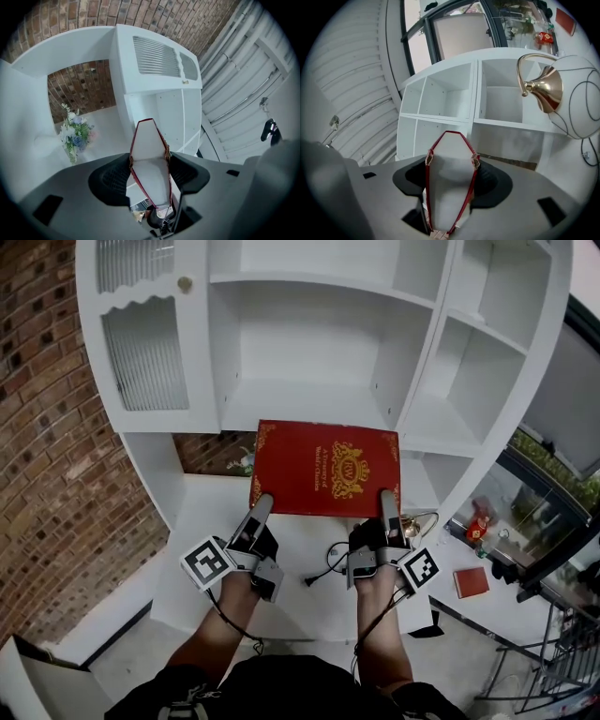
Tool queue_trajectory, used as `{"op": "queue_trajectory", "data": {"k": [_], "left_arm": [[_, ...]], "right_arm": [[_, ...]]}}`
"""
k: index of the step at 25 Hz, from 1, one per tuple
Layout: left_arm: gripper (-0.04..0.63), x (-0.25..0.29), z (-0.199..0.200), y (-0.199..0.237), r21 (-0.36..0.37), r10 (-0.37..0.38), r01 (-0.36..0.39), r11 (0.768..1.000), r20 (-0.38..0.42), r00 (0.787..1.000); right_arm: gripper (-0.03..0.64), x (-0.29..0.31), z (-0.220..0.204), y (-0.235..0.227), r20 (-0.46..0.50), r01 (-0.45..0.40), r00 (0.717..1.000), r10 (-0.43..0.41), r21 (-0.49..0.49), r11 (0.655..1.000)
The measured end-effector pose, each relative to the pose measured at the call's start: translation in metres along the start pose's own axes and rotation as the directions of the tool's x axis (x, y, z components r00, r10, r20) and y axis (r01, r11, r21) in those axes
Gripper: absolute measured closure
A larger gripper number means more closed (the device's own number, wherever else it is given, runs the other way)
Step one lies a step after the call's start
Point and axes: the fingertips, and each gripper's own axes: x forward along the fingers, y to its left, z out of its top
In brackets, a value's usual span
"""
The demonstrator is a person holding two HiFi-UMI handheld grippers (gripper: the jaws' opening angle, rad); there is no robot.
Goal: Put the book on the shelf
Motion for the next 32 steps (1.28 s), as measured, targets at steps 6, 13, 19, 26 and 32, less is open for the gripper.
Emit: {"op": "queue_trajectory", "data": {"k": [6, 13, 19, 26, 32], "left_arm": [[0.327, 0.005, 0.014, -0.001, 0.03, -0.003, 0.002, 1.0, 0.048, 0.999], [0.326, 0.016, 0.033, 0.013, 0.062, 0.019, -0.024, 0.998, 0.078, 0.997], [0.325, 0.028, 0.038, 0.021, 0.063, 0.005, -0.011, 0.998, 0.091, 0.996], [0.321, 0.048, 0.056, 0.033, 0.133, 0.021, -0.036, 0.99, 0.108, 0.994], [0.319, 0.067, 0.068, 0.033, 0.251, 0.056, -0.083, 0.964, 0.113, 0.992]], "right_arm": [[0.348, 0.023, -0.005, 0.0, -0.05, -0.024, 0.998, 0.025, 0.005, 1.0], [0.347, 0.059, -0.011, -0.01, -0.093, -0.015, 0.996, 0.014, -0.001, 1.0], [0.344, 0.077, -0.012, -0.019, -0.116, -0.026, 0.993, 0.023, -0.016, 1.0], [0.336, 0.105, -0.008, -0.019, -0.101, -0.036, 0.994, 0.03, -0.064, 0.997], [0.319, 0.124, 0.003, -0.02, -0.078, -0.014, 0.997, 0.004, -0.126, 0.992]]}}
